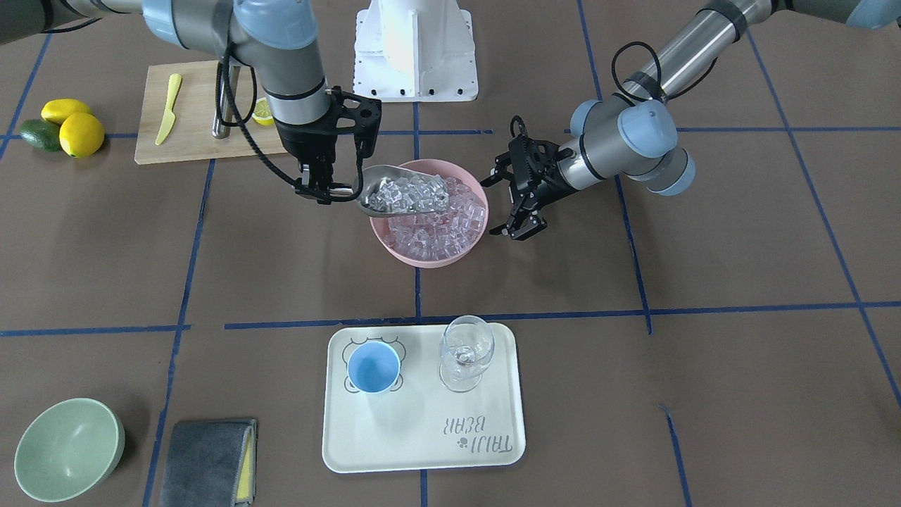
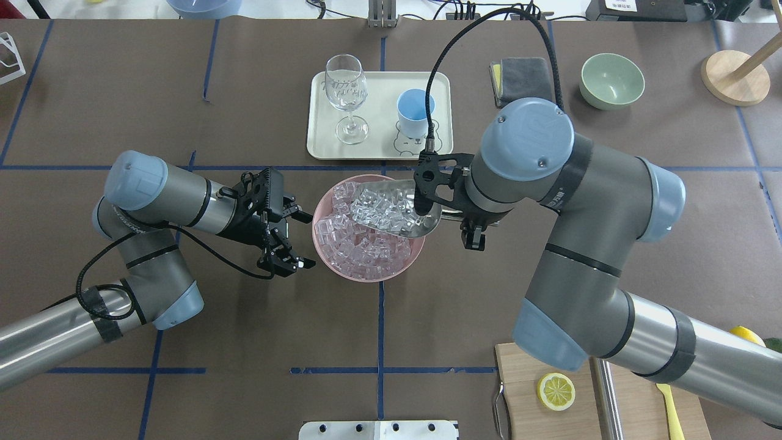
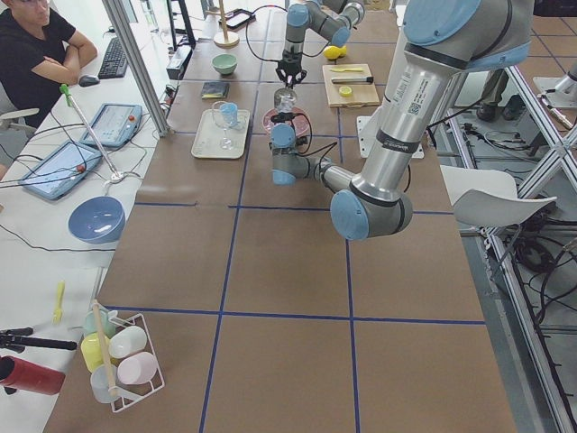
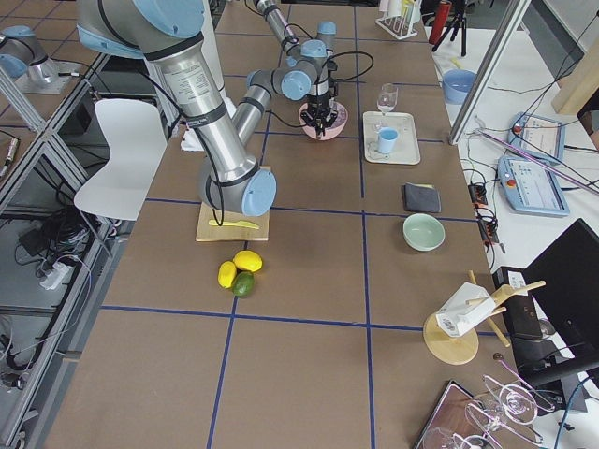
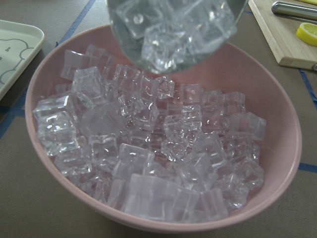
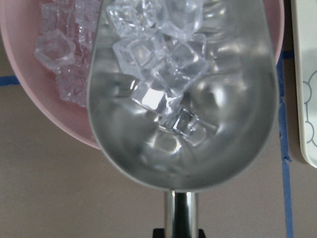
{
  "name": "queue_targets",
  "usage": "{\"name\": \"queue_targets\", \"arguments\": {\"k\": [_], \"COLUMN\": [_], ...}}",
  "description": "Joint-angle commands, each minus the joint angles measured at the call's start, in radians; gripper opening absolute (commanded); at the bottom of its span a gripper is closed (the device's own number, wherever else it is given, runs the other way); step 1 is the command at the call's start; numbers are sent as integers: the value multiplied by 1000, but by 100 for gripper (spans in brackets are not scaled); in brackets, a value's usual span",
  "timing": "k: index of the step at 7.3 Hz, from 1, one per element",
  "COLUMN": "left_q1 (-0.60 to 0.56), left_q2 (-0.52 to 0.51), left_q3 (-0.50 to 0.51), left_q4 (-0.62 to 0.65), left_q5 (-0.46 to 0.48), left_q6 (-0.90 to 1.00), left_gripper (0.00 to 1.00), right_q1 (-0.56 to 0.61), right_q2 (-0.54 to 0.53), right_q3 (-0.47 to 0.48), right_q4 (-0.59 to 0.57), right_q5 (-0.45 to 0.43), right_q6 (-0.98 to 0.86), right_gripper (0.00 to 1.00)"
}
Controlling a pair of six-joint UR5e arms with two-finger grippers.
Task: Put ice in cup with scoop
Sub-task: 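Lift the ice-filled scoop with the right gripper while the left gripper withdraws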
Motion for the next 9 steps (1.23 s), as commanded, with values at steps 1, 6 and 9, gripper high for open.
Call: {"name": "queue_targets", "arguments": {"k": [1,6,9], "left_q1": [-36,-210,-378], "left_q2": [38,121,251], "left_q3": [-34,-112,-148], "left_q4": [9,171,185], "left_q5": [-4,-6,-7], "left_q6": [1,3,1], "left_gripper": [100,100,100], "right_q1": [74,218,258], "right_q2": [-26,-25,12], "right_q3": [11,7,-47], "right_q4": [48,33,-59], "right_q5": [107,241,241], "right_q6": [6,171,335], "right_gripper": [0,0,0]}}
